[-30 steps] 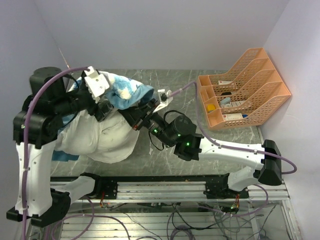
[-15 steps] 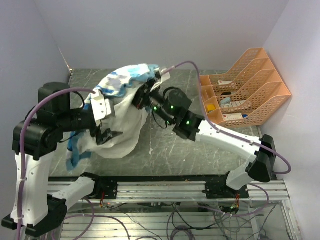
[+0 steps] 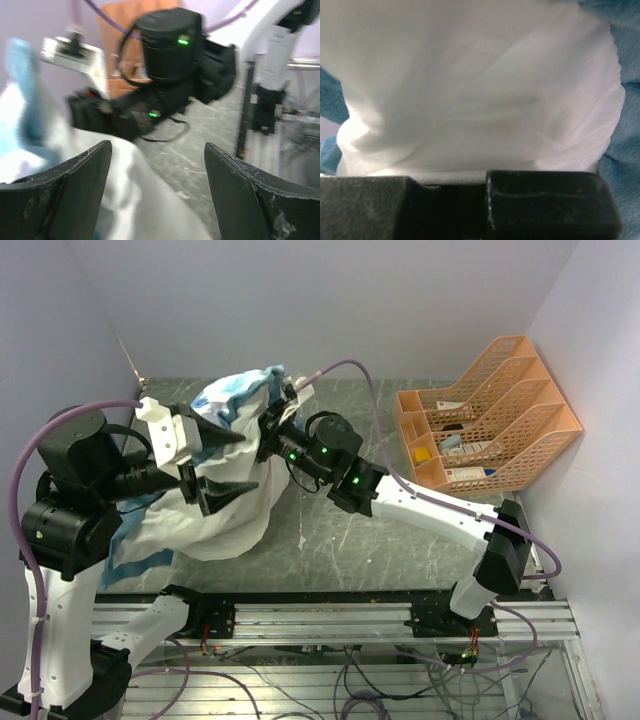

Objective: Remove the pillowcase from the pillow
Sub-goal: Remove the pillow from the pillowcase.

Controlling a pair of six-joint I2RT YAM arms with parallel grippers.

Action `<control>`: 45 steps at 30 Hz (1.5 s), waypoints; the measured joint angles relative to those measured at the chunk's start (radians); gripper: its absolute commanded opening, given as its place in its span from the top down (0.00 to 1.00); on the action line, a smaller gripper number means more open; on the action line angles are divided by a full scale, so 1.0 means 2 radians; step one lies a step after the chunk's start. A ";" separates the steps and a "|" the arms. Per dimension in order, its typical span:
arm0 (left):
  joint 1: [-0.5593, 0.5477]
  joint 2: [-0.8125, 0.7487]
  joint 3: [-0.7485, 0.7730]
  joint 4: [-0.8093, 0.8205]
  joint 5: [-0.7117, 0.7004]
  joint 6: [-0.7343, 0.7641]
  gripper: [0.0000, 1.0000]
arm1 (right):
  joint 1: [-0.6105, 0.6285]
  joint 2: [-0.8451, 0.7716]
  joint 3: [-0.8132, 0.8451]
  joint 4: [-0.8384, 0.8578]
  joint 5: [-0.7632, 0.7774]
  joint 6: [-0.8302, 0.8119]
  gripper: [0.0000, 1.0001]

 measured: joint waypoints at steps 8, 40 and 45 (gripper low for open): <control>0.000 -0.013 -0.038 0.140 -0.116 0.008 0.12 | 0.029 0.000 -0.003 0.012 -0.033 0.001 1.00; -0.001 0.030 -0.012 0.185 -0.207 -0.035 0.93 | 0.042 0.000 -0.018 0.030 -0.065 0.001 1.00; -0.001 0.044 0.021 0.178 -0.203 -0.059 0.93 | 0.037 0.001 -0.024 0.044 -0.068 0.004 1.00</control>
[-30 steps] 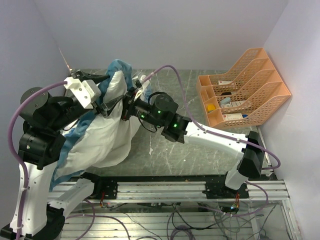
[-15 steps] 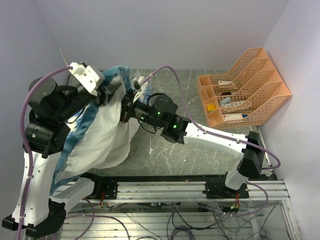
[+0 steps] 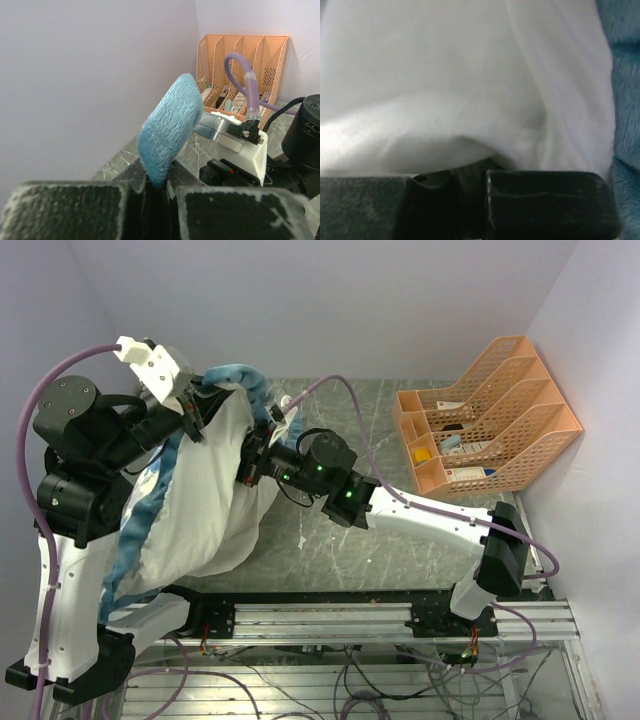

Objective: Remove the pillowcase from the pillow
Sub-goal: Remove the pillow from the pillowcase.

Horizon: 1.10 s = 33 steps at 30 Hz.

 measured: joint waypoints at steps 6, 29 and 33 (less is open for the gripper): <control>0.000 0.009 -0.002 0.013 -0.017 -0.011 0.93 | 0.001 0.004 -0.018 0.031 -0.010 0.000 1.00; 0.048 -0.005 -0.209 0.166 -0.275 0.149 0.92 | 0.040 -0.173 -0.341 0.211 0.056 0.031 1.00; 0.096 0.002 -0.227 0.127 -0.249 0.154 0.19 | 0.027 -0.197 -0.303 0.137 0.096 0.003 1.00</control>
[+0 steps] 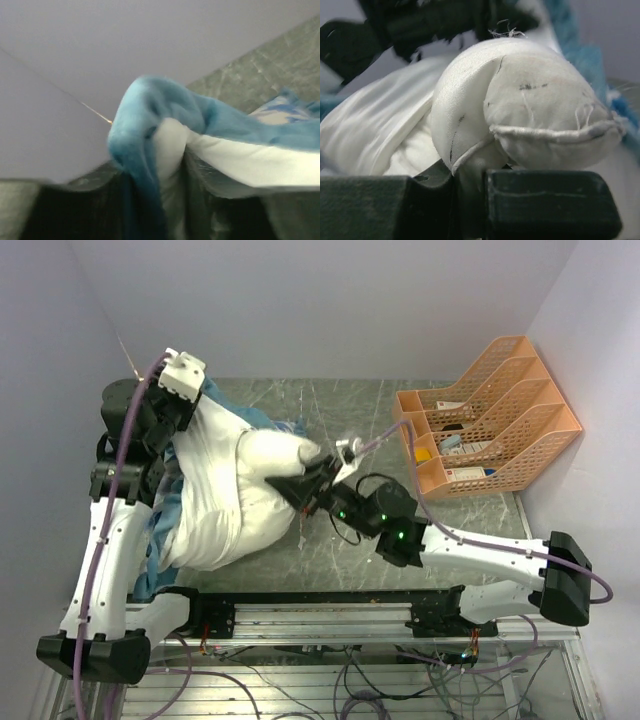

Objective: Remove the pillowcase from the pillow
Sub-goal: Remove the pillow from the pillowcase.

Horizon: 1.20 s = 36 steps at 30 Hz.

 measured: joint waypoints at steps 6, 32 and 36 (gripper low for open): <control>0.024 0.037 0.126 -0.091 0.051 -0.003 0.01 | -0.080 0.056 0.181 -0.137 0.043 -0.027 1.00; 0.025 0.034 0.385 -0.433 0.219 0.035 0.65 | -0.094 0.211 0.504 -0.283 0.188 -0.211 1.00; 0.025 0.033 0.373 -0.444 0.183 0.059 0.78 | -0.099 0.206 0.486 -0.283 0.184 -0.216 1.00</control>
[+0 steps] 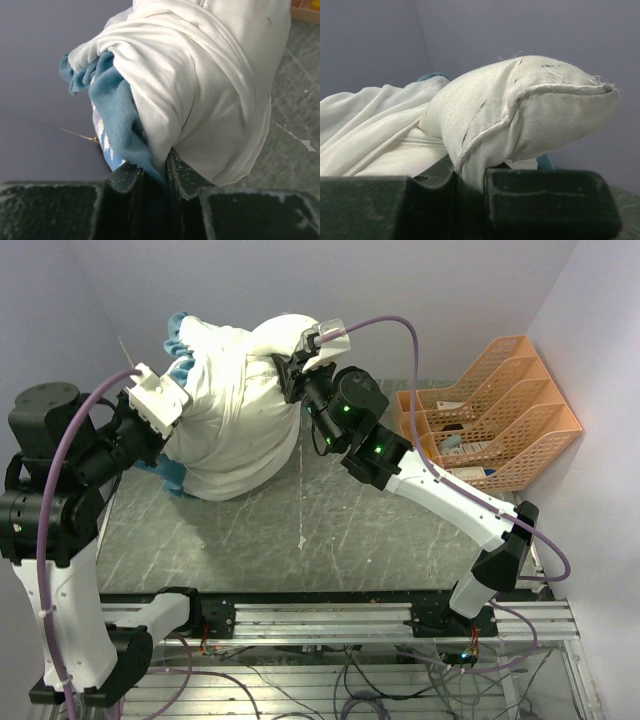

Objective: Remove the pillowcase from the pillow
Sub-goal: Remove the pillow from the pillowcase.

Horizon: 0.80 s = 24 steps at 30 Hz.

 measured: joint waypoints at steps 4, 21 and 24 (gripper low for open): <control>-0.001 -0.041 -0.046 0.019 -0.018 0.018 0.75 | -0.007 -0.013 -0.033 0.007 -0.027 0.013 1.00; -0.001 -0.088 -0.119 0.101 -0.135 0.072 0.93 | -0.108 -0.045 -0.118 0.024 -0.082 0.094 1.00; -0.001 -0.102 -0.181 0.156 -0.181 0.089 0.93 | -0.128 -0.060 -0.140 0.027 -0.101 0.116 1.00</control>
